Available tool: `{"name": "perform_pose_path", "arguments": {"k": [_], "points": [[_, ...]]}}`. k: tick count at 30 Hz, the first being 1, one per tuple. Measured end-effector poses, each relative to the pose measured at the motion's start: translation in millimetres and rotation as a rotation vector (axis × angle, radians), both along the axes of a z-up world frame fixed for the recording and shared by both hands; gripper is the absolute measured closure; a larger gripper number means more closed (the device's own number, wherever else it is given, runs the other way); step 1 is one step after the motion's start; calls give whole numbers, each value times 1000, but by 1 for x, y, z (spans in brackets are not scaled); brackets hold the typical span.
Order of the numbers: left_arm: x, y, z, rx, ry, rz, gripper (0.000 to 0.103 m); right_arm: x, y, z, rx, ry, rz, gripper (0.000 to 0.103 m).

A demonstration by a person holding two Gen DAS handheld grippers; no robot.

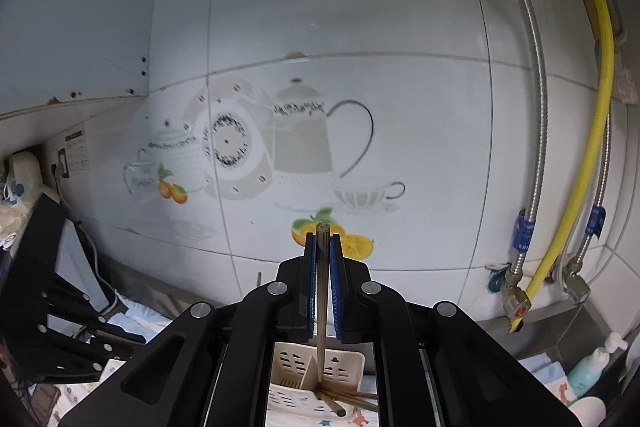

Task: Organize utensils
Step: 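Lift the right tool's chopstick into the holder while the left tool carries its own, then open the right tool into the holder while the left tool releases its chopstick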

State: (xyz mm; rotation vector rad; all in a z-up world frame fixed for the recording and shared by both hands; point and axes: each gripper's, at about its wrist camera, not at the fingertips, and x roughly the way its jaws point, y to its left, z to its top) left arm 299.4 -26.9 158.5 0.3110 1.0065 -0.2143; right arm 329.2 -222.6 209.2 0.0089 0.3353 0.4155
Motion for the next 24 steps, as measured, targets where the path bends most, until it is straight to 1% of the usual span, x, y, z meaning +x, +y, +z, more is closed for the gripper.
{"name": "perform_pose_path", "arguments": {"k": [7,10,13,20,24], "points": [[15,1,8,-85,-30,40,97,19,10,-31,-13,98,27,97],[21,4,9,-117,-40,62,96,20,15,-40,-35,116,35,96],[22,6,10,-141,-44,78,96,19,17,-42,-52,115,35,96],[19,4,17,-103,-41,52,97,14,15,-36,-56,96,39,96],[15,4,29,-80,-42,38,97,10,13,-33,-62,86,39,96]]}}
